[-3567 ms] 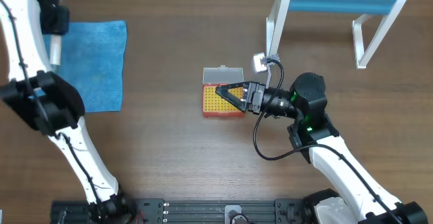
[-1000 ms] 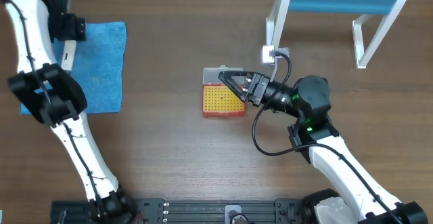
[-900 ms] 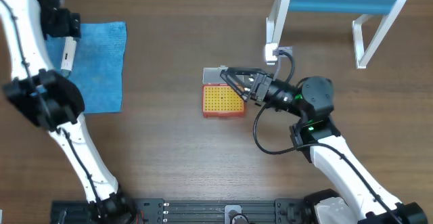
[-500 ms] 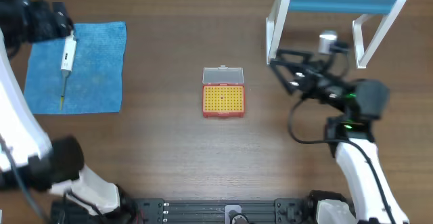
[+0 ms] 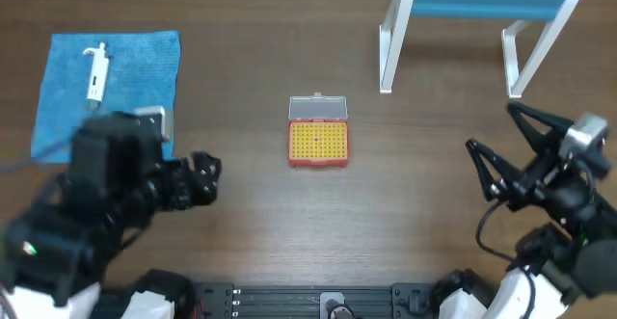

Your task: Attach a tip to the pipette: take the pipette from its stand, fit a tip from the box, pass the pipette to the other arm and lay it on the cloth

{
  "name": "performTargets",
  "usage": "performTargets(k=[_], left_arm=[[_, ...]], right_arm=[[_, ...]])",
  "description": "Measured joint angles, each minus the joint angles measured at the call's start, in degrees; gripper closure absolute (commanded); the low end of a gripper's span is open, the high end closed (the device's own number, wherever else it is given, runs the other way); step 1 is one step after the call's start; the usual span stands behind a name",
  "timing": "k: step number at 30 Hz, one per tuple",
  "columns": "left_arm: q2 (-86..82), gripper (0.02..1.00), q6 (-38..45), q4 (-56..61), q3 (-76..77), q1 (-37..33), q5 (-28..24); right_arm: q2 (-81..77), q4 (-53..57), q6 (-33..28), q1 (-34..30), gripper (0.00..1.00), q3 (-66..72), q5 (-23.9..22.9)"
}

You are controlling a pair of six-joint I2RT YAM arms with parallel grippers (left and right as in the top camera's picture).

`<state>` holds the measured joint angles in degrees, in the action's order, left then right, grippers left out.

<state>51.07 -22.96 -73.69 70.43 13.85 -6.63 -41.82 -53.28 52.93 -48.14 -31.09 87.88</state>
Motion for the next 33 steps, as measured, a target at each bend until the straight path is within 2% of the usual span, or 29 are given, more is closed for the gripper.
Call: performTargets(k=[5, 10, 14, 18, 23, 25, 30, 33], left_arm=[[-7.1, 0.086, -5.6, 13.7, -16.5, 4.2, 6.3], [-5.0, 0.082, -7.1, 22.8, -28.0, 4.4, 8.6], [-1.1, 0.082, -6.9, 24.2, -30.9, 4.4, 9.3], [-1.6, 0.084, -2.9, 21.7, -29.8, 4.4, 11.1], [-8.5, 0.082, 9.1, 7.1, -19.5, 4.4, 15.3], [-14.9, 0.082, 11.1, 3.8, -16.7, 4.4, 15.8], [-32.2, 0.082, 11.8, 3.3, -16.0, 4.4, 15.0], [-42.2, 0.082, 11.5, 3.3, -15.8, 4.4, 14.8]], right_arm=[[2.4, 0.1, -4.7, -5.5, 0.134, 9.1, 0.8], [2.0, 0.4, -6.1, -8.4, 0.132, 16.0, 0.4], [2.1, -0.8, -6.8, -9.5, 0.132, 16.4, -0.8], [2.1, -1.3, -6.8, -9.6, 0.132, 16.4, -1.0], [2.1, -4.2, -7.0, -9.6, 0.132, 16.4, -2.7], [2.1, -5.5, -7.0, -9.6, 0.132, 16.4, -3.4], [2.1, -7.0, -7.0, -9.6, 0.132, 16.6, -5.0], [2.1, -7.6, -8.3, -9.6, 0.132, 19.0, -8.0]])
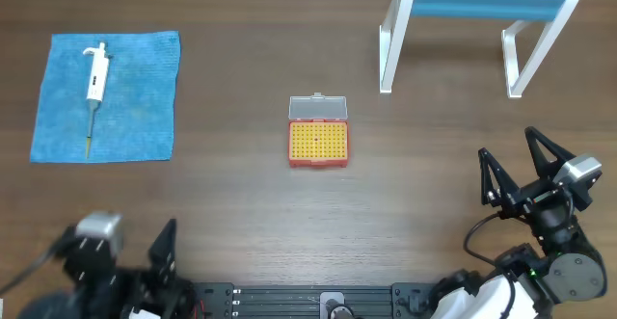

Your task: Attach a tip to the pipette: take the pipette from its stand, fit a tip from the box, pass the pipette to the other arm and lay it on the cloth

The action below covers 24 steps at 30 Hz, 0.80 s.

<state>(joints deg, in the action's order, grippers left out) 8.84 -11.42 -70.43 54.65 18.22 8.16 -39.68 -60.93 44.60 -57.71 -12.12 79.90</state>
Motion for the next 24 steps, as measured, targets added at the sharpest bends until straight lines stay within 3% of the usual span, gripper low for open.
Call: performTargets(k=[6, 9, 13, 19, 24], left_arm=[[-8.0, 0.084, 0.8, 1.4, -0.3, 0.0, 2.3], [-7.7, 0.082, 1.2, 3.8, -3.9, 0.0, 2.8], [-7.0, 0.082, 1.4, 9.7, -12.2, 0.0, 3.7], [-6.5, 0.082, 1.6, 14.6, -19.7, 0.0, 3.9], [-6.5, 0.084, 1.6, 13.7, -21.0, 0.0, 3.9]], right_arm=[[0.0, -5.7, -3.5, 0.0, 0.132, 7.5, -4.9], [0.1, -2.8, -7.0, -0.5, 0.132, 7.7, -5.5], [0.1, 6.2, -10.1, -1.5, 0.132, 7.9, -6.3], [-0.1, 30.3, -11.9, -1.6, 0.132, 8.4, -6.9], [-0.1, 37.2, -12.2, -1.6, 0.132, 8.5, -7.0]])
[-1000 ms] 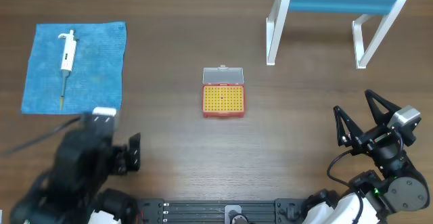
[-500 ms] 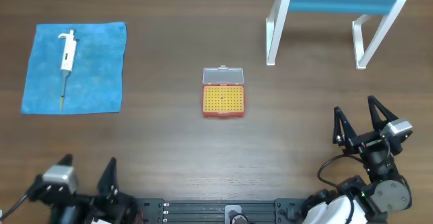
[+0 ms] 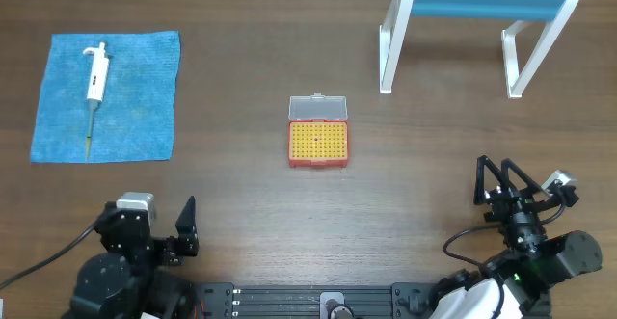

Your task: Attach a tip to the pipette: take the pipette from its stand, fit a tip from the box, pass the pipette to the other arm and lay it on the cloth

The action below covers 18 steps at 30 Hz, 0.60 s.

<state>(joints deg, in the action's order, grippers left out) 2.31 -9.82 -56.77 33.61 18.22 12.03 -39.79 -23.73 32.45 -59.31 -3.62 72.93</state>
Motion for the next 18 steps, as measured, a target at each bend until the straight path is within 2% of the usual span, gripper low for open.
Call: performTargets(k=[13, 18], left_arm=[[0.0, 0.082, 0.0, -2.3, -0.1, -0.8, 0.0], [0.0, 0.082, 0.2, -2.8, -0.3, -10.9, 0.0]], right_arm=[[0.0, 0.2, 0.0, 0.0, 0.132, 0.0, 0.0], [0.0, 0.2, 0.0, 0.0, 0.132, 0.0, 0.0]])
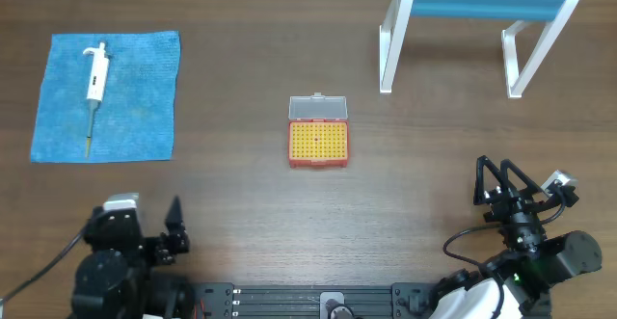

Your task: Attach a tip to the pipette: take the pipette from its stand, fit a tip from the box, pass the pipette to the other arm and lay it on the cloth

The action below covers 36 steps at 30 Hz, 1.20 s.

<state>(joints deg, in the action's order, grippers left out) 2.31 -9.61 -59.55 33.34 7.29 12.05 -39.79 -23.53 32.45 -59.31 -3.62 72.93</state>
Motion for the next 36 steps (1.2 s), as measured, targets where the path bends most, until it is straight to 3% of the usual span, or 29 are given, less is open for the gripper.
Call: performTargets(k=[3, 11, 19, 22, 36], left_arm=[[0.0, 0.082, 0.0, -0.2, 0.0, -4.2, 0.2], [0.0, 0.084, -0.1, 2.0, -6.1, -4.4, -1.0], [0.0, 0.082, -0.7, 42.4, -22.6, -9.5, -8.1], [0.0, 0.082, -0.7, 48.9, -26.6, -9.6, -9.7], [-1.4, 0.082, -0.5, 54.8, -32.5, -9.6, -13.6]], right_arm=[[0.0, 0.0, 0.0, 0.0, 0.132, 0.0, 0.0], [0.0, 0.0, 0.0, 0.0, 0.132, 0.0, 0.0], [0.0, 0.0, 0.0, 0.0, 0.132, 0.0, 0.0], [0.0, 0.0, 0.0, 0.0, 0.132, 0.0, 0.0], [0.0, 0.0, 0.0, 0.0, 0.132, 0.0, 0.0]])
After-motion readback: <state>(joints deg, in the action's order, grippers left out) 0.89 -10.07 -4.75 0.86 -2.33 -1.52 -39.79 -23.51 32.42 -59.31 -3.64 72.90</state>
